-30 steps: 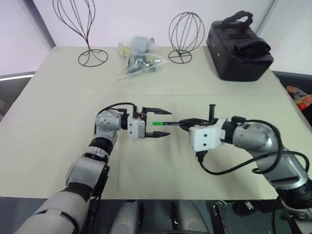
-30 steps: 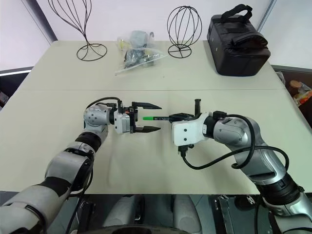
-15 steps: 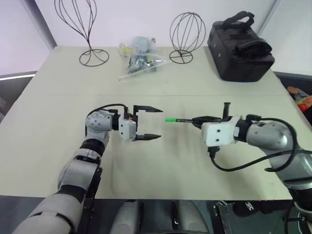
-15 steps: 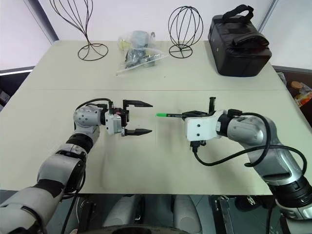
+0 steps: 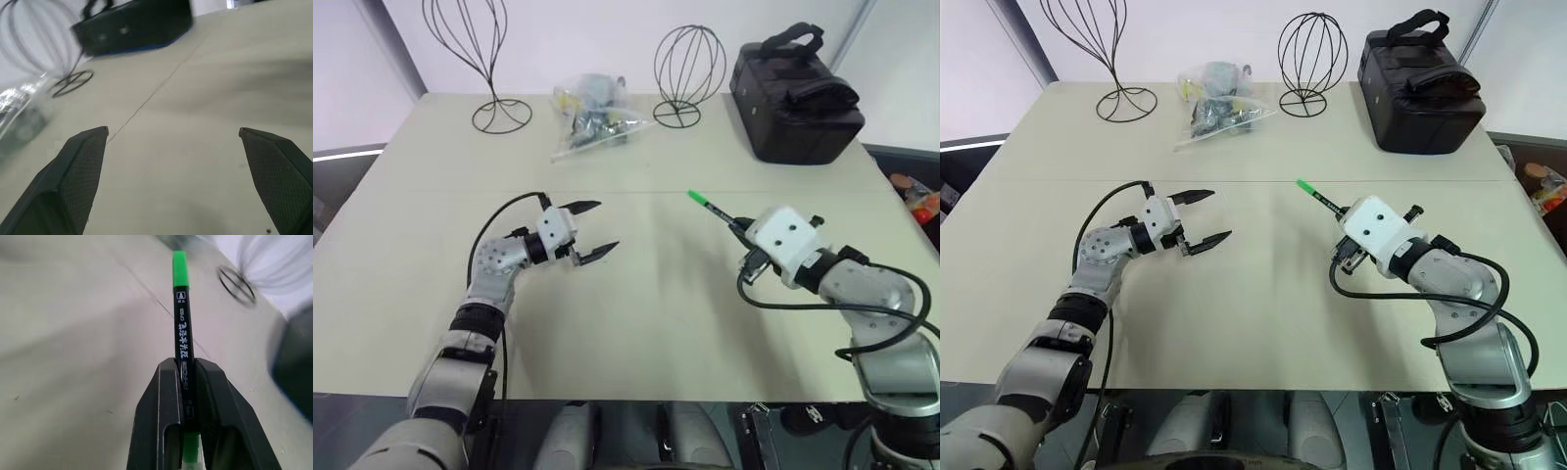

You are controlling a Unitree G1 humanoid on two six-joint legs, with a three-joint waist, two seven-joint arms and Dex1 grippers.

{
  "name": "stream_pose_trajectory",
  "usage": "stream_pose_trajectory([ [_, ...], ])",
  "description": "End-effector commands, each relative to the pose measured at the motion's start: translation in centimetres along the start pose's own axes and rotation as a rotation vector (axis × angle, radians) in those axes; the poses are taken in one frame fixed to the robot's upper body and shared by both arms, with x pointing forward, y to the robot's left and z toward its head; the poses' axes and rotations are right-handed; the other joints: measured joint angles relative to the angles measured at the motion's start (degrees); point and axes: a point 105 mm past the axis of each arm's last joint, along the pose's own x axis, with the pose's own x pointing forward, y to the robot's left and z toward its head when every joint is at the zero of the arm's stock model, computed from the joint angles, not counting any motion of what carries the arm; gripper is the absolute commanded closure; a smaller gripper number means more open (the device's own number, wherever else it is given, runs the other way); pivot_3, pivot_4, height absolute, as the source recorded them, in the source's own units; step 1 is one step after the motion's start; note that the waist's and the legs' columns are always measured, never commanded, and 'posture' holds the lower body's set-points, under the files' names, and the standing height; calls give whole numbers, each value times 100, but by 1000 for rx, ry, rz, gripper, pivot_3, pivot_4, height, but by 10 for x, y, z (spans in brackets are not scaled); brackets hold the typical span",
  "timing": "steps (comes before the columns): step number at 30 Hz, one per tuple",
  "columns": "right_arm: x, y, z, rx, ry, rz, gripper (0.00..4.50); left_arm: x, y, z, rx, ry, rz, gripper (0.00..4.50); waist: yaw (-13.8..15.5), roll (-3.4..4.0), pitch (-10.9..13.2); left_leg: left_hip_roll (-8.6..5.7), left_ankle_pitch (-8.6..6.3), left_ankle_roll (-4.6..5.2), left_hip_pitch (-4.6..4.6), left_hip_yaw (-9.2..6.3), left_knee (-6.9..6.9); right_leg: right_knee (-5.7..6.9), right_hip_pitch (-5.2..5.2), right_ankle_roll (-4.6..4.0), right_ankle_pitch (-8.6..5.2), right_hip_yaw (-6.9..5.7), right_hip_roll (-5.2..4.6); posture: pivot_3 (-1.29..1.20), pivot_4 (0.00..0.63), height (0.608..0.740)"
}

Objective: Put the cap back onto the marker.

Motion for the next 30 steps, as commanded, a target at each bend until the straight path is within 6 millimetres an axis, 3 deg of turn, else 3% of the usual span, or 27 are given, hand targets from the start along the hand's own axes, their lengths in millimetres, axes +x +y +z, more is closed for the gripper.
stream_pose_trajectory([
  [1,-10,-8,-3,60,55,-145,4500,-1,14,18,-24,24,193,30,7,-1,-1,-1,1,-1,0,0,0,-1,0,0,0,0,-1,0,150,740],
  [5,-18,-4,-22,184,155,-251,4500,-2,2,36,-111,3,240,30,18,0,-1,-3,1,-2,0,-2,0,-1,1,0,0,-1,-3,0,150,740],
  [14,-28,5,-54,329,301,-340,4500,-17,-28,74,-106,-140,-110,30,-13,10,-6,-2,5,-8,6,1,-6,0,1,-3,0,-1,2,0,150,740],
  [21,-26,8,-68,411,340,-357,4500,-38,-35,63,-25,-76,-460,30,-13,11,-6,-6,4,-8,8,3,-8,-3,4,-3,-1,-3,3,0,150,740],
  [30,-20,18,-79,481,365,-327,4500,-41,-36,51,63,-52,-654,30,-21,12,-5,-5,4,-7,7,3,-10,-5,3,-3,-1,-2,2,0,150,740],
])
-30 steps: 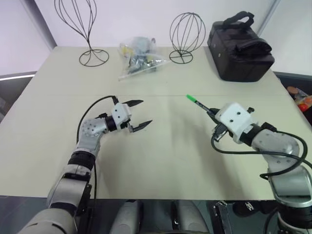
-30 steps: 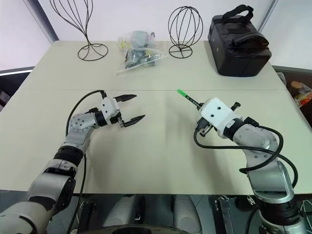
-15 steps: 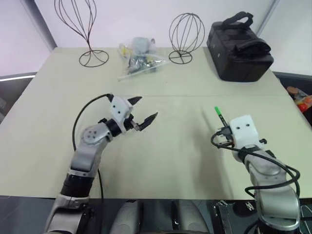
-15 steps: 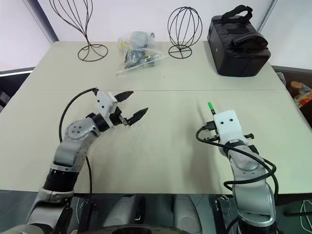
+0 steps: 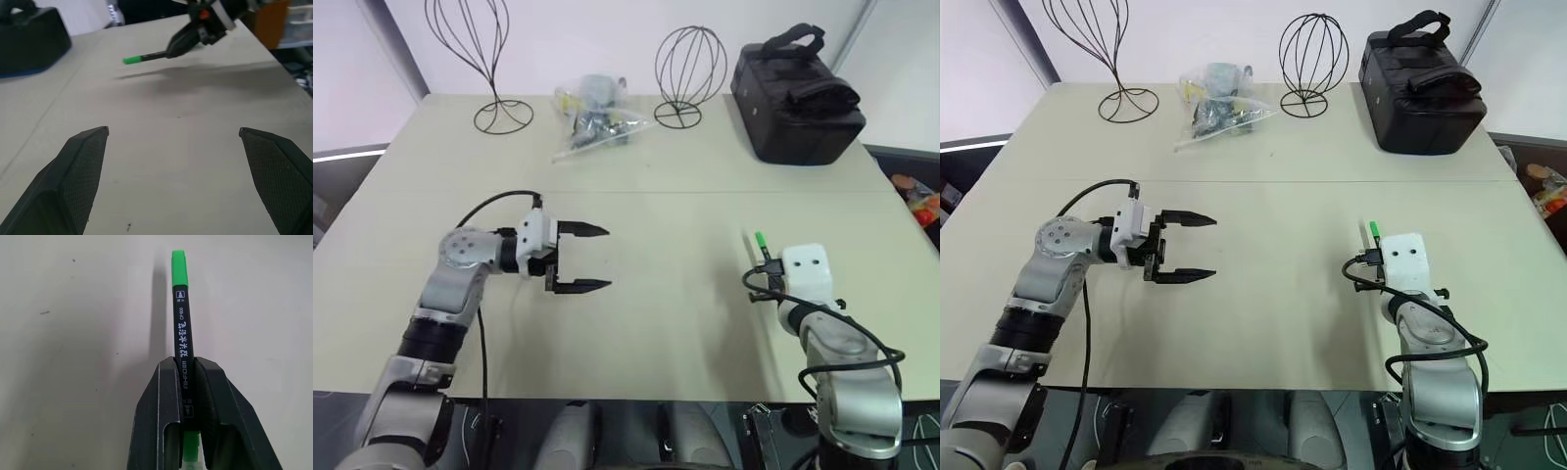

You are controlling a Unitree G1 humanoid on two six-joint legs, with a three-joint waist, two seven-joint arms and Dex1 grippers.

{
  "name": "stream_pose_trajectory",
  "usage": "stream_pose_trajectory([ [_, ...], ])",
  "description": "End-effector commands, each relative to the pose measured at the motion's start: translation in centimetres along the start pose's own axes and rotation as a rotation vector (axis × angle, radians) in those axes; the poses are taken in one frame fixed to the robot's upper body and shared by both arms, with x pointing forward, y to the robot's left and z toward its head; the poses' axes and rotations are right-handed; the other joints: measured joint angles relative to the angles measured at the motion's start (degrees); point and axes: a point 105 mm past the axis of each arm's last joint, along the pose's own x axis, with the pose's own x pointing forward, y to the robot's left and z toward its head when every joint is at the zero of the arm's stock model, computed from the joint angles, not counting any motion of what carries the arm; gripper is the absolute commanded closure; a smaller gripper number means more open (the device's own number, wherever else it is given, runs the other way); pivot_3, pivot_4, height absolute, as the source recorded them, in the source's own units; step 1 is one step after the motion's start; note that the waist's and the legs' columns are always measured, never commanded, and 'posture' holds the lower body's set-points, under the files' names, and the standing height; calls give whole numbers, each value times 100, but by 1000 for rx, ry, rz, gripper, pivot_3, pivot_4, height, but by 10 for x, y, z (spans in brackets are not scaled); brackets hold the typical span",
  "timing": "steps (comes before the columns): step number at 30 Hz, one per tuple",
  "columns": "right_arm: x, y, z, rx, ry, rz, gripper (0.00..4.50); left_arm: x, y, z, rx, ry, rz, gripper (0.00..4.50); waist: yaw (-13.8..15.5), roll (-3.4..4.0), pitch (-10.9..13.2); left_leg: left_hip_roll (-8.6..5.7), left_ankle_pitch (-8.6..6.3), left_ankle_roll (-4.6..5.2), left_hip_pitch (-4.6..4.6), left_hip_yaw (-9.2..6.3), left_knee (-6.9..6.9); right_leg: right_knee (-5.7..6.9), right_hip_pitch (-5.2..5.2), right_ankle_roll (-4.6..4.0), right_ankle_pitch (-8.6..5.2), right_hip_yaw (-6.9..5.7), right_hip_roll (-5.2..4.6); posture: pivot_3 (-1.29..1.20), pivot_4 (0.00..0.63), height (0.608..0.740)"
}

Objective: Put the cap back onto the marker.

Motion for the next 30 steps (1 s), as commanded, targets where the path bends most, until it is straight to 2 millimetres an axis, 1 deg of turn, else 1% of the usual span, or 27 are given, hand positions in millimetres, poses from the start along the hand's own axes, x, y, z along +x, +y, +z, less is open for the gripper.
stream_pose_trajectory([
  [1,0,0,1,35,-19,-1,4500,2,-1,4,71,0,-64,30,-9,0,0,1,0,0,0,0,-1,0,-1,0,0,0,0,0,150,740],
  [6,4,1,-5,53,-5,5,4500,5,-1,3,105,-5,-92,30,-9,0,0,2,0,0,0,0,-1,1,-1,0,0,0,1,0,150,740],
  [14,8,2,-10,50,-2,9,4500,10,6,4,135,-13,-70,30,-9,0,0,2,0,1,0,-1,-1,1,-1,0,0,0,1,0,150,740],
  [16,8,1,-10,49,-3,8,3538,11,7,5,140,-14,-65,0,-12,0,0,2,0,1,0,0,-1,1,-1,0,0,1,1,0,150,740],
  [18,7,0,-10,46,-5,8,2772,11,6,5,144,-15,-67,0,-14,0,0,2,0,1,0,-1,-1,1,-1,1,0,1,1,0,150,740],
  [19,6,-1,-10,44,-5,8,2177,12,6,5,145,-14,-70,0,-15,0,0,2,0,1,0,-1,-1,1,-1,1,0,0,2,0,150,740],
  [21,5,-3,-9,41,-7,7,1157,12,6,4,147,-13,-73,0,-15,0,0,2,0,1,0,-1,-1,1,-1,1,0,0,2,0,150,740],
  [22,3,-4,-8,40,-10,10,756,12,5,4,147,-12,-79,0,-16,0,0,3,0,1,0,-1,-1,1,-1,1,0,0,2,0,150,740],
  [24,-1,-6,-6,35,-18,14,756,13,5,4,149,-11,-87,0,-16,0,0,3,0,1,0,-1,-1,1,-1,1,0,0,2,0,150,740],
  [26,-12,-9,3,26,-42,30,756,13,5,3,150,-10,-91,0,-10,2,1,4,0,1,0,-1,-1,1,-1,1,0,1,2,0,150,740],
  [29,-29,-12,22,-1,-94,65,756,13,4,1,148,-6,-96,0,-4,2,2,4,0,1,-2,-1,0,0,0,1,0,0,0,0,150,740],
  [30,-36,-13,31,-15,-124,87,756,13,4,0,146,-4,-97,0,-3,1,1,3,0,1,-1,-2,0,0,0,1,0,0,-1,0,150,740],
])
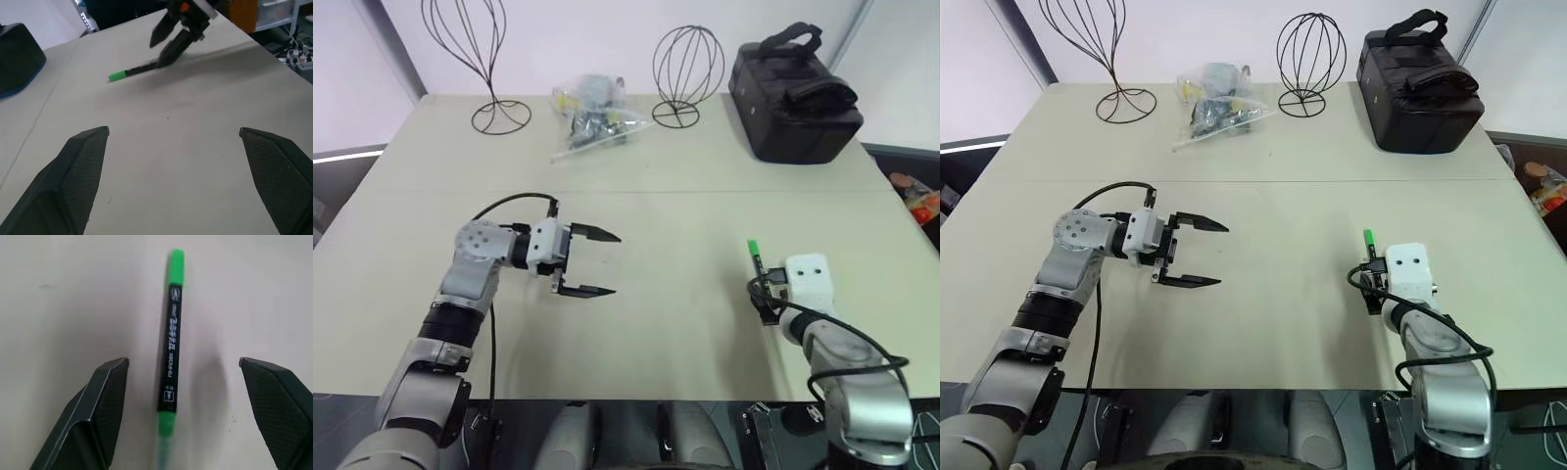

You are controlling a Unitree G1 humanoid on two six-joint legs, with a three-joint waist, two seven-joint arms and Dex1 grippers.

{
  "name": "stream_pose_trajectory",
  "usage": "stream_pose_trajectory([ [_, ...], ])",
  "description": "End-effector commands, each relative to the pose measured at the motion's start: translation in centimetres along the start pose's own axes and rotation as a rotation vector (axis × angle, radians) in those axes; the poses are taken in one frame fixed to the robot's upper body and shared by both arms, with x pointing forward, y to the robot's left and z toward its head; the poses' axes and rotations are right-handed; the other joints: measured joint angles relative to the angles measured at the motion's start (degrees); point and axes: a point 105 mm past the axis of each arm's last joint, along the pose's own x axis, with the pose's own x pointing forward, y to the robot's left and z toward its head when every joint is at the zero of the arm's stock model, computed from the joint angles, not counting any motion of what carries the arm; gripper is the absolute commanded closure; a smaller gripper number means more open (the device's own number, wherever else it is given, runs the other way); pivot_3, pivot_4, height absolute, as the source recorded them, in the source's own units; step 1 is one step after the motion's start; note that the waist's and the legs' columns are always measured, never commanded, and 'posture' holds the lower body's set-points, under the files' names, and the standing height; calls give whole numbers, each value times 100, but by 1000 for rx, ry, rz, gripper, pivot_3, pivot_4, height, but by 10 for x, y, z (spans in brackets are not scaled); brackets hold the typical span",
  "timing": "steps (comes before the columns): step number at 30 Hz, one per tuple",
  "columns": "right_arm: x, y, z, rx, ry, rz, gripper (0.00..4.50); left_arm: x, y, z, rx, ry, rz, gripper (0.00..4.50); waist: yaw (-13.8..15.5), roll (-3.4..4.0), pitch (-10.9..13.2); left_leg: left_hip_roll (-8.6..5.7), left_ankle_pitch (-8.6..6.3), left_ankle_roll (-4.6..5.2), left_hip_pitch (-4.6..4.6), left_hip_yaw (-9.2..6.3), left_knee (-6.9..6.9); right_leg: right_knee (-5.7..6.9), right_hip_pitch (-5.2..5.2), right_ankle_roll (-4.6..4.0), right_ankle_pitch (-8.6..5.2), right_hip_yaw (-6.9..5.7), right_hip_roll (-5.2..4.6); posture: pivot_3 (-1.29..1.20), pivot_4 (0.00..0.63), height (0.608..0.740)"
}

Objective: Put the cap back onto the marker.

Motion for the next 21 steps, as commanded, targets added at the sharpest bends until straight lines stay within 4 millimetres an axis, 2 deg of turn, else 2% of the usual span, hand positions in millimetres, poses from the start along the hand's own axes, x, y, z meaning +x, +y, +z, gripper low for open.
stream_pose_trajectory([
  [1,-25,-3,36,-38,-128,42,756,0,3,4,40,2,-8,0,-2,0,0,0,0,0,0,-1,0,0,0,0,0,-1,1,0,150,740],
  [8,-53,2,48,-203,-171,300,756,4,6,1,29,-6,-1,0,31,-4,3,1,-1,2,-3,-7,-1,-11,8,1,0,-8,-2,0,150,740],
  [13,-82,4,39,-233,-128,424,756,6,9,0,23,-14,10,0,39,-11,6,2,-2,6,-3,-8,-1,-17,15,1,0,-10,-7,0,150,740],
  [17,-100,-3,34,-238,-68,420,756,8,10,0,24,-20,11,0,23,-19,9,5,-4,10,4,-10,0,-28,33,2,0,-12,-5,0,150,740],
  [21,-104,-3,36,-242,-64,404,756,10,11,0,24,-27,10,0,16,-22,9,12,-5,12,24,-6,-1,-42,56,4,0,-12,4,0,150,740],
])
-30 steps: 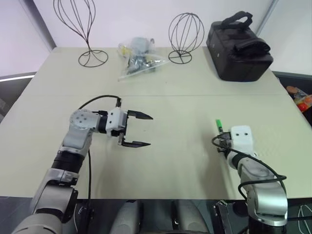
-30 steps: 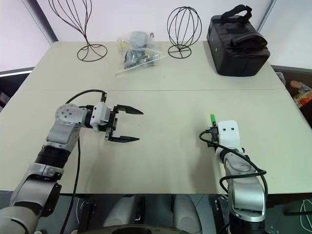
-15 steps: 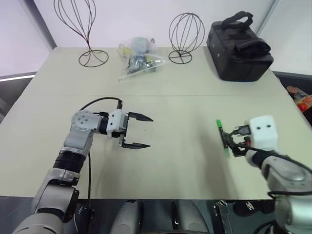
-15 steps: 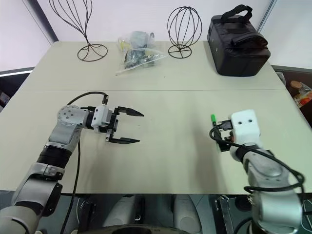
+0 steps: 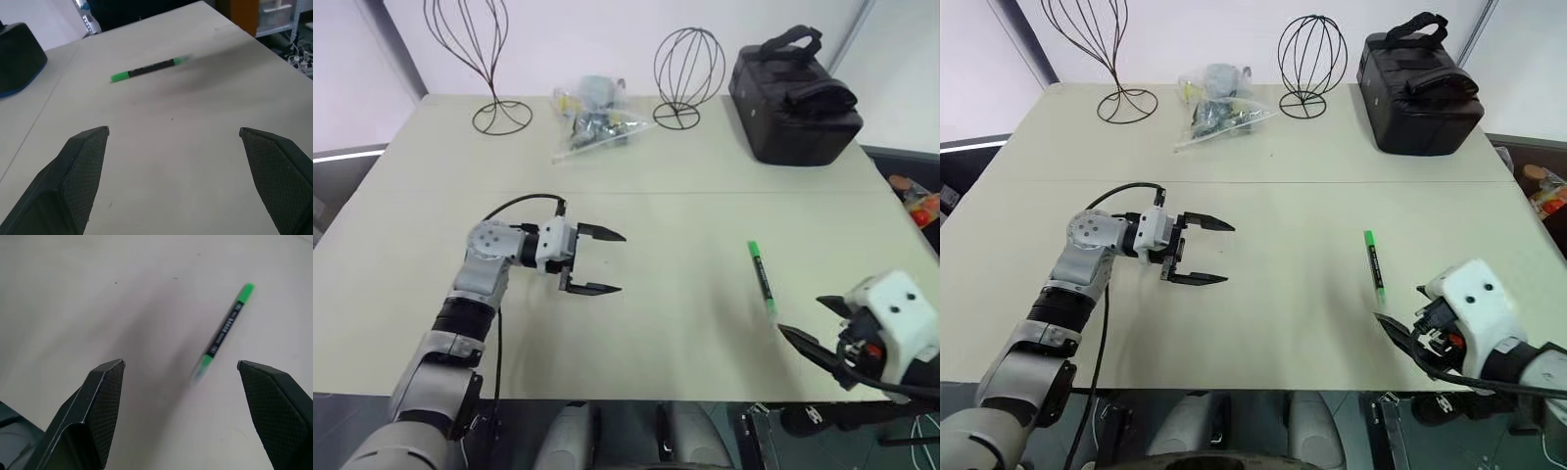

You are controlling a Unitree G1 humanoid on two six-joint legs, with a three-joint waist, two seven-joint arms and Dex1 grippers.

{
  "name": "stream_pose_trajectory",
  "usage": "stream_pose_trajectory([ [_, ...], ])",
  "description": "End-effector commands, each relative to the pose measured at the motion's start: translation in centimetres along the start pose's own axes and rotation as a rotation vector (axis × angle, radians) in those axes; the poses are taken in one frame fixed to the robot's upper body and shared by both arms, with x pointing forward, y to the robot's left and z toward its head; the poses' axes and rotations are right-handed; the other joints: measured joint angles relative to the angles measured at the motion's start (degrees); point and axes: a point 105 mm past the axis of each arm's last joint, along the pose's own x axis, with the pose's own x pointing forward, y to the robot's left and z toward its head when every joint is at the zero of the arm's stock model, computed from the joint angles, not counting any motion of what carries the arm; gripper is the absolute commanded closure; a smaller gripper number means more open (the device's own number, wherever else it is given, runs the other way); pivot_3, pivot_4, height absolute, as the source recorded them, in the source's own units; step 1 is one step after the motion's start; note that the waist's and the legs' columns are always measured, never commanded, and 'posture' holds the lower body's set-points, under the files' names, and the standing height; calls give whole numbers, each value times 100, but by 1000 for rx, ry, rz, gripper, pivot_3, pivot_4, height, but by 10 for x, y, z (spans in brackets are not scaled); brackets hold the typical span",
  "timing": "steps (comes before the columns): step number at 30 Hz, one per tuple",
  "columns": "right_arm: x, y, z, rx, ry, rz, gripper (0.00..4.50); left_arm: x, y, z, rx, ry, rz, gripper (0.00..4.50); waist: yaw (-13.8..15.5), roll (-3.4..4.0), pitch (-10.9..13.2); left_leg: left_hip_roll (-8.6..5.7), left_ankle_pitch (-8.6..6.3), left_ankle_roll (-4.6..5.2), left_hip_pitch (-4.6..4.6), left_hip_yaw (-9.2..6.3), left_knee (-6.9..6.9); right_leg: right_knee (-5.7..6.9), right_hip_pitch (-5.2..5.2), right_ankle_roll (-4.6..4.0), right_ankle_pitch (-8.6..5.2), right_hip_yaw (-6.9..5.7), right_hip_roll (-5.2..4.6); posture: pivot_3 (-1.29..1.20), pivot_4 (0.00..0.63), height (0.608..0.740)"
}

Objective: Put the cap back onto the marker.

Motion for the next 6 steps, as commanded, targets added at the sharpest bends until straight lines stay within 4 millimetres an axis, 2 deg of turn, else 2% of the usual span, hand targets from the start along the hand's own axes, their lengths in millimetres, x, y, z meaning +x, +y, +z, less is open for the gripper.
stream_pose_trajectory([
  [1,-5,4,17,-44,-67,-8,756,0,6,7,40,-5,6,0,6,0,0,1,0,0,0,0,0,-2,0,0,0,-1,1,0,150,740],
  [6,-5,4,18,-43,-71,-26,756,2,7,7,38,-9,10,0,21,-1,0,2,-1,2,-9,-4,0,-16,1,0,0,-2,1,0,150,740],
])
